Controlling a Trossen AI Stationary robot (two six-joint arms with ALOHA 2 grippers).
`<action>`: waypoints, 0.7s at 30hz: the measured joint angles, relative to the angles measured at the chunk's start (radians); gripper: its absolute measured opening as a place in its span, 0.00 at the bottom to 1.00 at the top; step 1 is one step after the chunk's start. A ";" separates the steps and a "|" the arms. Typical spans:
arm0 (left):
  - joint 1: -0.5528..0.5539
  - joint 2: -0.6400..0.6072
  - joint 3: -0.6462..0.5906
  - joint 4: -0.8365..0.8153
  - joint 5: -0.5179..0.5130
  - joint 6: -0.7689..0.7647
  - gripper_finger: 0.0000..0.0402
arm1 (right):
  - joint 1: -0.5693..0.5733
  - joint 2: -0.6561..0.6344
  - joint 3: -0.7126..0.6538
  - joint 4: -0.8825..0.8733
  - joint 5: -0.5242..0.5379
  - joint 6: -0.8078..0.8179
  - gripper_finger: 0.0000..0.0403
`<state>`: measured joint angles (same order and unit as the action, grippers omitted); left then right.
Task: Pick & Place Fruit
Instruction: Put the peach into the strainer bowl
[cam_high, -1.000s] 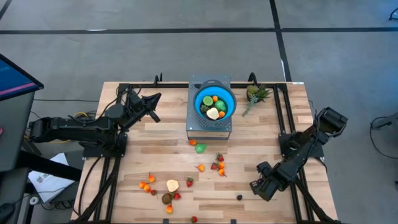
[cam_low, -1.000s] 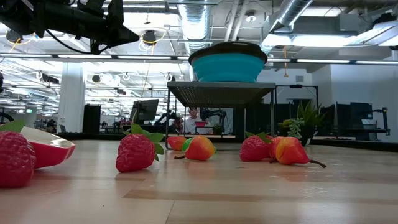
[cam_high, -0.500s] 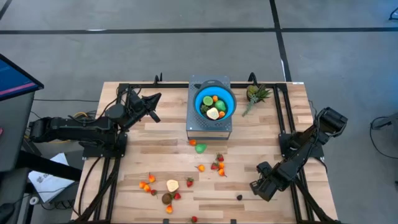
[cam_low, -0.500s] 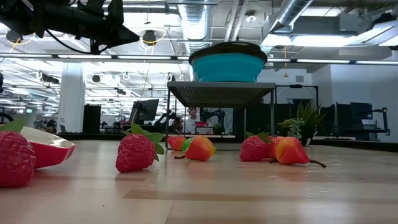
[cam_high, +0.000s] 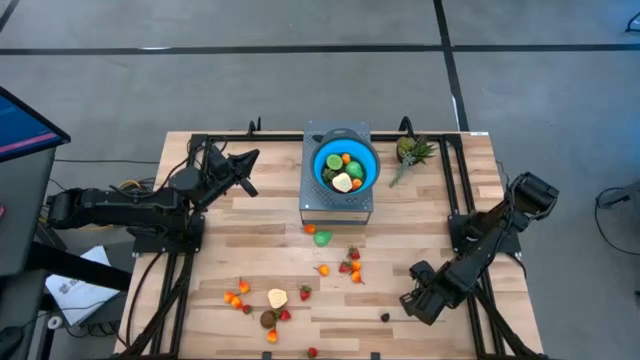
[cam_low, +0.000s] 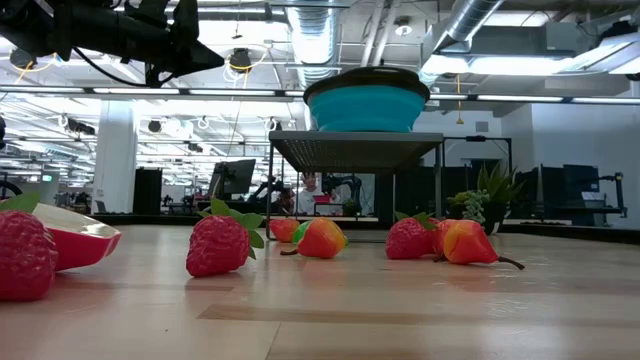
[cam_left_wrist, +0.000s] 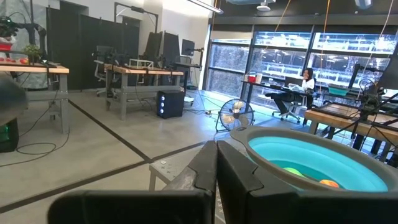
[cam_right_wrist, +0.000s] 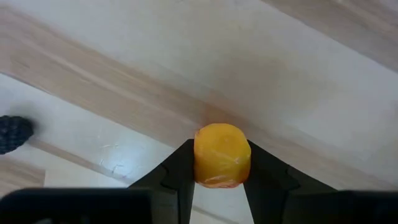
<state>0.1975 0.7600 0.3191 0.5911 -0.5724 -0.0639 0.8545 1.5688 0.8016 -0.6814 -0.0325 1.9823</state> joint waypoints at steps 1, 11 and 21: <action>0.000 0.000 0.000 0.000 0.000 0.000 0.00 | 0.000 0.000 0.002 -0.002 0.009 0.000 0.26; 0.000 0.000 0.000 0.000 0.000 0.000 0.00 | -0.026 -0.006 0.013 -0.001 0.055 -0.010 0.26; 0.000 0.000 0.000 0.000 0.000 0.000 0.00 | -0.120 -0.088 0.100 -0.151 0.206 -0.103 0.26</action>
<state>0.1978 0.7600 0.3191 0.5911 -0.5724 -0.0639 0.7341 1.4812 0.9021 -0.8325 0.1737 1.8796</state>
